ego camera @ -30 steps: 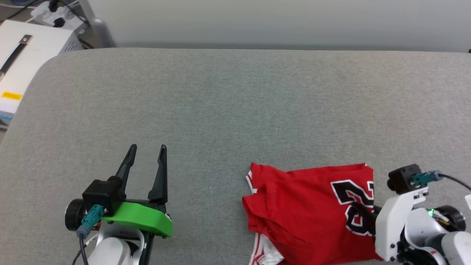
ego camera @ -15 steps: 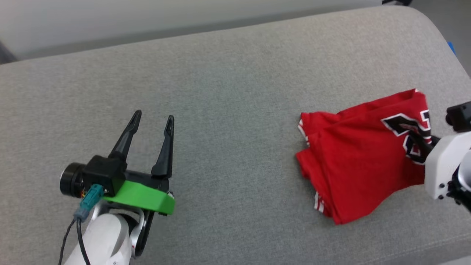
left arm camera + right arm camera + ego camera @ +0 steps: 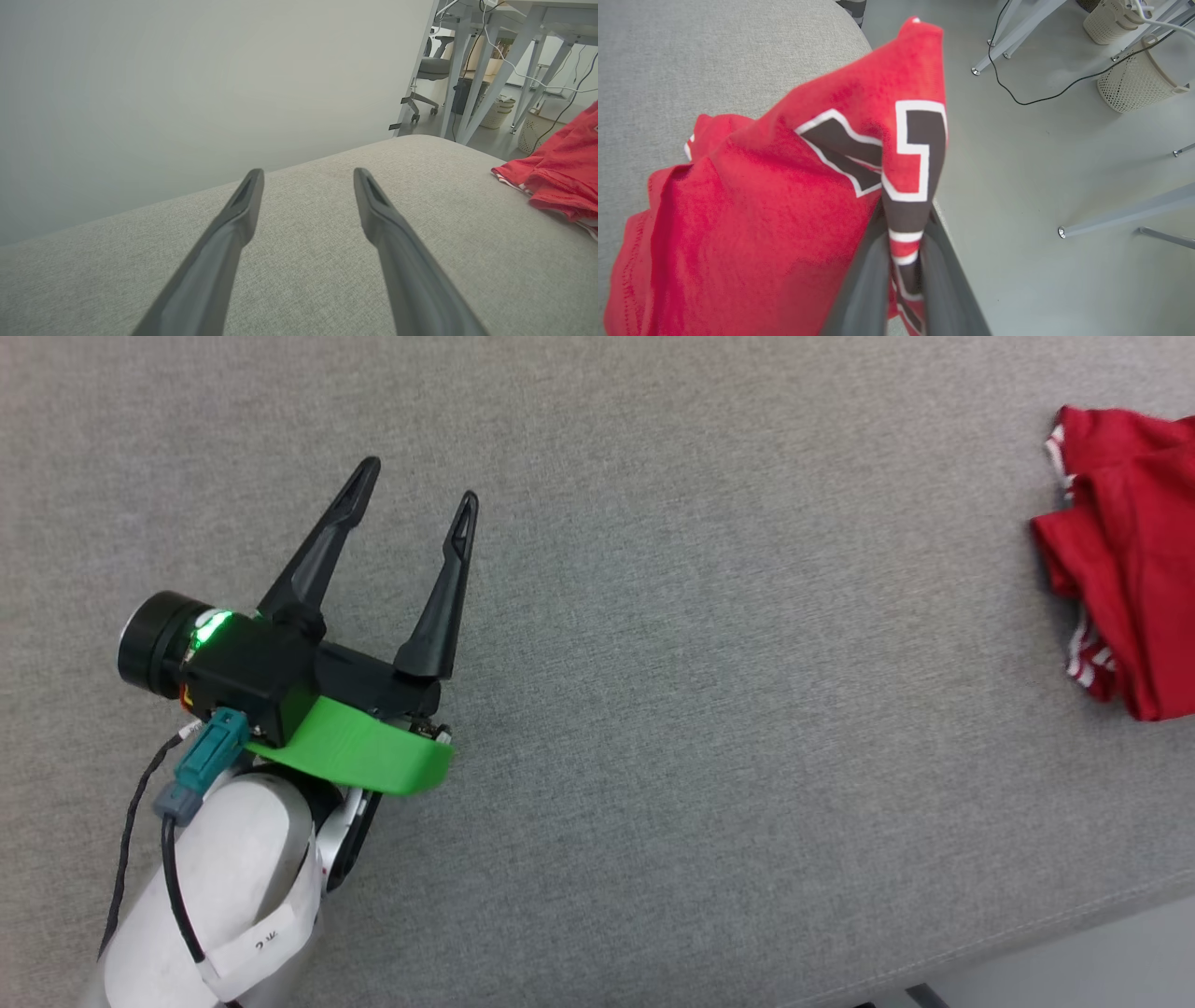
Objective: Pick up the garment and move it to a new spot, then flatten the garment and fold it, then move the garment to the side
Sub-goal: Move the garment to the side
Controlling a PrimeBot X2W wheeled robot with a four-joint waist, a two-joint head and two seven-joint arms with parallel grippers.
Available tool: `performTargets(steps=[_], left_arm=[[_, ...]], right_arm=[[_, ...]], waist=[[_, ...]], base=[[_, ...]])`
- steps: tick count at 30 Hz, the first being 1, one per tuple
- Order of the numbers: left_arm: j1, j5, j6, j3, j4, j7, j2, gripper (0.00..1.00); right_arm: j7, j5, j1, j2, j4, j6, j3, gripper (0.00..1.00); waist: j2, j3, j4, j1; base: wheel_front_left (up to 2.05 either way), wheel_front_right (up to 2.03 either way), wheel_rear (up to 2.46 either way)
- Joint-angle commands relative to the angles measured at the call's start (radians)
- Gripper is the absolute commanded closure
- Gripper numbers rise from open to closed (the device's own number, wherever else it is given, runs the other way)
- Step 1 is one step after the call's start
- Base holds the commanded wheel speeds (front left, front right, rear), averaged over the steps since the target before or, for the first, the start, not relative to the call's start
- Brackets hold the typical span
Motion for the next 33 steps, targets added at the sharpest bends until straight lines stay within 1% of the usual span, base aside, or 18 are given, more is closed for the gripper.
performTargets(steps=[1,5,9,10,11,12,16,18,21,24,27,31,32,33], left_arm=[[-0.026,0.009,-0.003,0.003,-0.01,0.001,0.008,0.0],[-0.055,0.016,-0.005,-0.002,-0.028,0.002,0.006,0.0],[-0.073,0.022,-0.01,-0.015,-0.032,-0.001,0.001,0.0],[-0.076,0.024,-0.011,-0.02,-0.032,-0.002,-0.001,0.0],[-0.079,0.025,-0.012,-0.023,-0.032,-0.003,-0.002,0.0],[-0.081,0.026,-0.013,-0.027,-0.03,-0.004,-0.003,0.0],[-0.08,0.025,-0.012,-0.034,-0.018,-0.009,-0.008,0.0],[-0.071,0.021,-0.01,-0.037,-0.006,-0.015,-0.011,0.0],[-0.054,0.013,-0.005,-0.041,0.015,-0.026,-0.02,0.0],[-0.029,-0.01,-0.001,-0.044,0.043,-0.042,-0.041,0.0],[-0.002,-0.024,0.006,-0.048,0.074,-0.058,-0.058,0.0],[0.054,-0.043,0.026,-0.041,0.114,-0.075,-0.077,0.0],[0.102,-0.055,0.042,-0.035,0.14,-0.085,-0.087,0.0],[0.117,-0.058,0.048,-0.032,0.146,-0.087,-0.089,0.0]], right_arm=[[-0.025,-0.019,-0.038,-0.004,0.027,-0.001,-0.025,1.0],[-0.074,-0.067,-0.102,-0.008,0.128,-0.001,-0.094,1.0],[-0.111,-0.103,-0.135,0.016,0.209,-0.001,-0.13,1.0],[-0.124,-0.114,-0.141,0.024,0.232,-0.001,-0.139,0.9],[-0.135,-0.119,-0.145,0.032,0.247,-0.001,-0.143,0.9],[-0.153,-0.129,-0.15,0.04,0.264,-0.001,-0.153,0.0],[-0.235,-0.195,-0.164,0.055,0.313,-0.001,-0.2,0.0],[-0.296,-0.242,-0.171,0.062,0.326,-0.001,-0.236,0.0],[-0.366,-0.286,-0.169,0.071,0.332,-0.001,-0.267,0.0],[-0.434,-0.318,-0.147,0.074,0.324,-0.001,-0.288,0.0],[-0.484,-0.323,-0.109,0.087,0.308,-0.001,-0.292,0.0],[-0.531,-0.3,-0.032,0.126,0.264,-0.001,-0.264,0.0],[-0.546,-0.27,0.042,0.167,0.213,-0.001,-0.244,0.0],[-0.548,-0.263,0.065,0.18,0.194,-0.001,-0.235,0.0]], waist=[[-0.0001,0.126,0.03,-0.0002],[-0.0001,0.168,0.054,-0.0002],[-0.0001,0.182,0.07,-0.0002],[-0.0001,0.182,0.074,-0.0002],[-0.0001,0.181,0.077,-0.0002],[-0.0001,0.178,0.08,-0.0002],[-0.0001,0.154,0.085,-0.0002],[-0.0001,0.13,0.087,-0.0002],[-0.0001,0.087,0.091,-0.0002],[-0.0001,0.028,0.103,-0.0002],[-0.0001,-0.038,0.121,-0.0002],[-0.0001,-0.125,0.144,-0.0002],[-0.0001,-0.186,0.166,-0.0002],[-0.0001,-0.202,0.172,-0.0002]], base=[[0.0,0.0,0.0],[0.0,0.0,0.0],[0.0,0.0,0.0],[0.0,0.0,0.0],[0.0,0.0,0.0],[0.0,0.0,0.0],[0.0,0.0,0.0],[0.0,0.0,0.0],[0.0,0.0,0.0],[0.0,0.0,0.0],[0.0,0.0,0.0],[0.0,0.0,0.0],[0.0,0.0,0.0],[0.0,0.0,0.0]])
